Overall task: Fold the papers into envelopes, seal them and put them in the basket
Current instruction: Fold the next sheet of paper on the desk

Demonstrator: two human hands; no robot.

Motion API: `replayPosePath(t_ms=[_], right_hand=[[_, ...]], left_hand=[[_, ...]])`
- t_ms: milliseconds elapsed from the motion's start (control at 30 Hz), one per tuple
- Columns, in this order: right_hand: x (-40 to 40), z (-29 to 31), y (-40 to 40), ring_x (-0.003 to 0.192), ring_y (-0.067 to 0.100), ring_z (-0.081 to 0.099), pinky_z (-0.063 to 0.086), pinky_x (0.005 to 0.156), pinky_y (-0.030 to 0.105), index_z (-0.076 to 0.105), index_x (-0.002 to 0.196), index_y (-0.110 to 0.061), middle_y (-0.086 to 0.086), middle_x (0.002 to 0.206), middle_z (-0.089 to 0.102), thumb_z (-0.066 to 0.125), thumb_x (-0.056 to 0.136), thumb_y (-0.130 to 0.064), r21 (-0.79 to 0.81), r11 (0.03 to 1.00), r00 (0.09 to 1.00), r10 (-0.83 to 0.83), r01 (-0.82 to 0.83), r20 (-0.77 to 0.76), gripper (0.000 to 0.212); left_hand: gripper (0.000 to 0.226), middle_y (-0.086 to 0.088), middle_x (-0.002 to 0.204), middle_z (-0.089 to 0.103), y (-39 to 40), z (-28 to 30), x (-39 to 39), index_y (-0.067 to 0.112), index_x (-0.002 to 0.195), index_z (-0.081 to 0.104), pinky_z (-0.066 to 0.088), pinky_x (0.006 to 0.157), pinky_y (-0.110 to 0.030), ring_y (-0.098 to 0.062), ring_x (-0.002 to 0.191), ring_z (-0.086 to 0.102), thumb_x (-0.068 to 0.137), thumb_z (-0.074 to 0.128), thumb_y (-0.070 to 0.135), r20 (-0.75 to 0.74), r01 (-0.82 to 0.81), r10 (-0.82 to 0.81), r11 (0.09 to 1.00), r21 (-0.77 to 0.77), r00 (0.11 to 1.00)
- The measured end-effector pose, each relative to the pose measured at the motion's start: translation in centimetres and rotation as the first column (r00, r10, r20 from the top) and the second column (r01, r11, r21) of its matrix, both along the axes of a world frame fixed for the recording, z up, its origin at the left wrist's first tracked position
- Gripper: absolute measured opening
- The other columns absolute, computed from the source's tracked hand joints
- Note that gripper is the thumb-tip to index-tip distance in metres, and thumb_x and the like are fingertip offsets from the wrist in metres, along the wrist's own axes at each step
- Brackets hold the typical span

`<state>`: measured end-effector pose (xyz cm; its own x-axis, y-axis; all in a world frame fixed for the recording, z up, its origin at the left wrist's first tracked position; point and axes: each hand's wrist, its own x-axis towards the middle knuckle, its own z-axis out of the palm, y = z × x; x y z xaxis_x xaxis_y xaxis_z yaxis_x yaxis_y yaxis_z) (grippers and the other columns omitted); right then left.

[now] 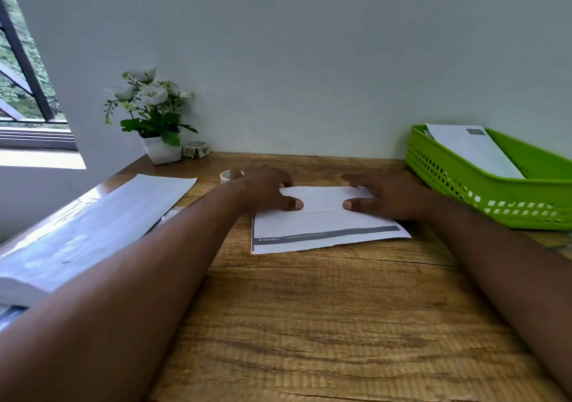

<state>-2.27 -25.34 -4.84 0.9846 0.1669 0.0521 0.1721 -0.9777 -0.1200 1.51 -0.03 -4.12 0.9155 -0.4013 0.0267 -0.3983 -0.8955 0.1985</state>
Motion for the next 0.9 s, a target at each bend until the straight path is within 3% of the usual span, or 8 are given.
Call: replayPosePath(t_ms=[133,300,367,433,600,700,767,900], right_hand=[[0.1,0.1,-0.3,0.136,0.016,0.037,0.021,0.116,0.044,0.026,0.143,-0.049,-0.010,0.144,0.046,0.064,0.072,-0.067,0.188,0.977,0.988,0.077,-0.101,0.130,0.083],[0.0,0.3,1.2,0.094,0.022,0.064,0.023,0.085,0.026,0.071,0.096,-0.022,-0.004,0.094,0.071,0.063,0.080,-0.023,-0.013,0.971,0.687,0.177,-0.238,0.705,0.018],[-0.4,0.1,1.3,0.090,0.018,0.068,0.036,0.087,0.027,0.074,0.090,-0.018,-0.003,0.093,0.074,0.064,0.077,-0.014,-0.062,0.951,0.706,0.267,-0.302,0.656,0.017],[-0.8,0.0,1.3,0.097,0.015,0.068,0.049,0.092,0.030,0.076,0.095,-0.018,-0.003,0.103,0.074,0.068,0.079,-0.011,0.034,0.945,0.838,0.272,-0.326,0.473,0.019],[-1.6,0.1,1.1,0.102,-0.006,0.058,0.045,0.093,0.021,0.073,0.105,-0.031,-0.019,0.114,0.068,0.064,0.085,-0.041,0.175,0.960,0.966,0.188,-0.219,0.179,0.024],[-1.9,0.5,1.6,0.094,-0.008,0.055,0.039,0.075,0.008,0.072,0.109,-0.028,-0.016,0.116,0.068,0.057,0.092,-0.040,0.183,0.966,0.975,0.155,-0.183,0.156,0.026],[-2.1,0.5,2.2,0.094,-0.001,0.056,0.039,0.070,0.016,0.071,0.112,-0.024,-0.011,0.117,0.068,0.051,0.096,-0.037,0.141,0.980,0.976,0.116,-0.143,0.186,0.029],[-1.5,-0.4,4.7,0.116,0.016,0.055,0.037,0.090,0.021,0.062,0.126,-0.017,-0.001,0.128,0.062,0.042,0.100,-0.032,0.236,0.961,0.966,0.084,-0.144,0.244,0.036]], left_hand=[[0.041,0.010,0.104,0.060,0.3,0.4,0.0,0.033,0.101,0.058,0.038,0.096,-0.042,-0.017,0.105,0.055,0.068,0.081,0.041,0.064,0.082,-0.063,0.929,-0.360,0.996],[0.014,0.011,0.083,0.060,-0.2,0.5,-1.6,0.026,0.089,0.055,0.016,0.102,-0.042,-0.014,0.092,0.058,0.084,0.068,0.027,0.527,0.134,-0.004,0.969,-0.209,0.850],[0.010,0.009,0.087,0.063,-0.4,0.2,-2.0,0.026,0.090,0.055,0.007,0.110,-0.047,-0.016,0.096,0.060,0.088,0.064,0.030,0.460,0.084,-0.051,0.995,-0.051,0.886],[0.014,0.007,0.104,0.066,-0.6,0.2,-2.1,0.027,0.097,0.059,-0.003,0.113,-0.056,-0.019,0.109,0.059,0.091,0.058,0.040,0.344,0.040,-0.068,0.995,0.090,0.936],[0.070,0.000,0.144,0.050,-1.1,0.3,-2.4,0.027,0.138,0.048,-0.023,0.102,-0.066,-0.025,0.140,0.035,0.089,0.028,0.073,0.118,0.003,-0.045,0.944,0.331,0.992],[0.061,-0.002,0.151,0.041,-1.7,-0.3,-2.5,0.024,0.139,0.047,-0.019,0.107,-0.062,-0.023,0.144,0.028,0.097,0.024,0.062,0.130,0.008,-0.041,0.971,0.239,0.991],[0.052,-0.002,0.157,0.029,-2.2,-1.1,-2.3,0.022,0.146,0.036,-0.007,0.115,-0.056,-0.021,0.146,0.020,0.101,0.028,0.047,0.123,0.054,-0.073,0.986,0.159,0.990],[0.052,-0.010,0.159,0.022,-3.0,-2.4,-1.4,0.011,0.152,0.022,0.014,0.119,-0.045,-0.026,0.147,0.016,0.104,0.027,0.033,-0.028,0.105,-0.104,0.994,0.042,0.994]])
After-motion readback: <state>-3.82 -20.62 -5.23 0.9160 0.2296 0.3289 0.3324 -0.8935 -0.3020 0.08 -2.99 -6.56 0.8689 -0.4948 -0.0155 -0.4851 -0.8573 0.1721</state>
